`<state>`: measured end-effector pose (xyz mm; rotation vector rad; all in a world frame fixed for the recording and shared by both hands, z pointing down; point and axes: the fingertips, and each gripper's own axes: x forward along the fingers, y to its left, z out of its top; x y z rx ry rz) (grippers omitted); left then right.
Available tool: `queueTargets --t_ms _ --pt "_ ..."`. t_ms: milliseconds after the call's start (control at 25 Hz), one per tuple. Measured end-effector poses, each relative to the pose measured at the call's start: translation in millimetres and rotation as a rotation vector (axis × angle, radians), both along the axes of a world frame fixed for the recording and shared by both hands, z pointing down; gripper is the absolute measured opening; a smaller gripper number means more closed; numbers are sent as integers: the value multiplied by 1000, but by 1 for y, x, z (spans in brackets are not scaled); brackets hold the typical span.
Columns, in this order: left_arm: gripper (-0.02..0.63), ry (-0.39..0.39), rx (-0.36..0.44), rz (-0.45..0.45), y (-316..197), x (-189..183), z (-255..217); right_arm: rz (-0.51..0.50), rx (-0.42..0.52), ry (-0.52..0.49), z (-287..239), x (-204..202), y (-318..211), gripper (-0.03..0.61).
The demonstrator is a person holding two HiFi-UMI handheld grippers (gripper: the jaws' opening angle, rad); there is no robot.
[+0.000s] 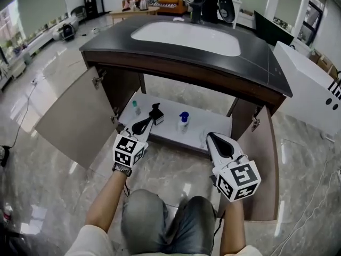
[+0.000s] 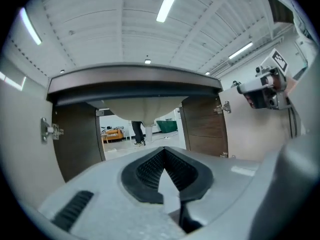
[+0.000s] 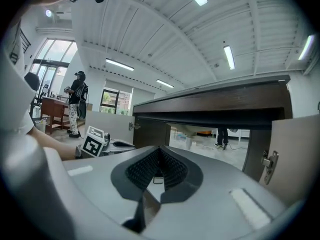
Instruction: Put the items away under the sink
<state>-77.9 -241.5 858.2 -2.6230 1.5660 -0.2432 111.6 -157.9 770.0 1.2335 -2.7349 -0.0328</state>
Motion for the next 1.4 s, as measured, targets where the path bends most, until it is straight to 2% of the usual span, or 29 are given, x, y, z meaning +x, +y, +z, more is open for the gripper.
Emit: queueTargets --t_ms 360,720,960,1160,1280,1400 --pt "-2 -75 99 -28 88 -13 -81 -105 54 10 -28 -23 36 6" --pt "0 -73 138 7 138 13 -126 -122 86 -4 -56 -23 59 6" --pt "0 -59 164 29 130 22 -136 -82 104 -15 -62 -20 46 6" --pt "0 -27 171 64 91 20 -144 -62 125 -34 -77 -28 13 6" --pt "0 -15 150 98 69 19 -167 -60 138 -34 -105 -38 -5 6" --pt "0 -19 152 122 51 18 -211 -59 137 -33 -146 -45 -26 6"
